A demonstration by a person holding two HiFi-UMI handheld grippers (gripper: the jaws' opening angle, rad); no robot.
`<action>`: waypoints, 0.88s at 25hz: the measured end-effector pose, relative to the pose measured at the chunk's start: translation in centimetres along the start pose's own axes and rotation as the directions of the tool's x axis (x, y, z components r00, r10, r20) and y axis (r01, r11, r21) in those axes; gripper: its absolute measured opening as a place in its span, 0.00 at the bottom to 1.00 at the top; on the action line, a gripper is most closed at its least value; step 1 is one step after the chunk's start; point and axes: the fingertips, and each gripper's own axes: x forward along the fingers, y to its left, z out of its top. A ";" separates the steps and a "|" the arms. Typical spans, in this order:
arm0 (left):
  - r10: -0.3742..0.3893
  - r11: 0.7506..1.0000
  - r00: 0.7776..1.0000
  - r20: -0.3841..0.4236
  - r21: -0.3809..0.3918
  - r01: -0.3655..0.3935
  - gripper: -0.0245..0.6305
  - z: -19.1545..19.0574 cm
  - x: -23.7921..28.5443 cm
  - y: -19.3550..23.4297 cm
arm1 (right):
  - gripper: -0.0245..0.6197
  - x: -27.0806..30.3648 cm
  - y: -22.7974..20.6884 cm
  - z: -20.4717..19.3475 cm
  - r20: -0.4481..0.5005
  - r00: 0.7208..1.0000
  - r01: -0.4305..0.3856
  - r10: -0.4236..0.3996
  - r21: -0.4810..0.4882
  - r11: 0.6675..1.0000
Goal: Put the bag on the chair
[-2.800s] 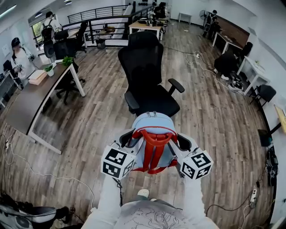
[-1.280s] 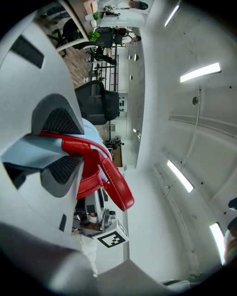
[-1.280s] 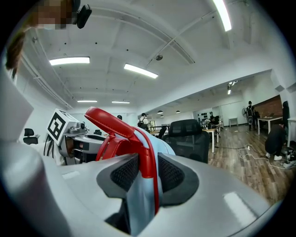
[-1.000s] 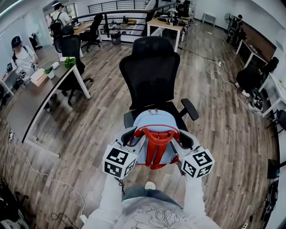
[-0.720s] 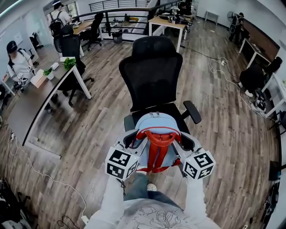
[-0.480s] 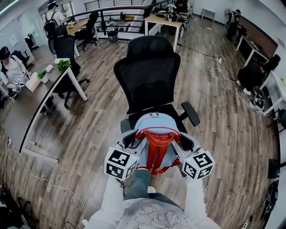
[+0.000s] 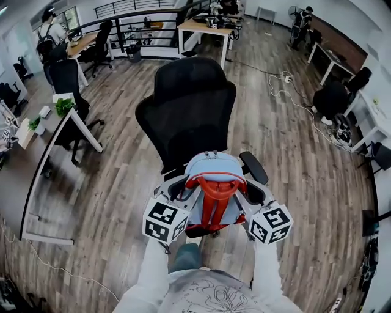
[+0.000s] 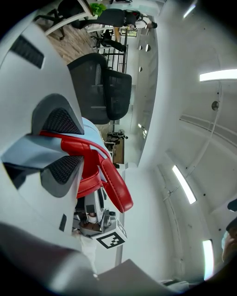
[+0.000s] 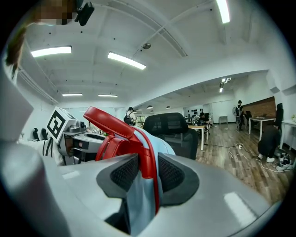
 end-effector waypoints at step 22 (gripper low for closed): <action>-0.103 0.994 0.958 -0.266 -0.005 0.106 0.25 -7.5 12.9 9.9 | 0.25 13.0 -7.8 -8.8 -0.319 0.944 0.083 -0.090 -0.036 0.996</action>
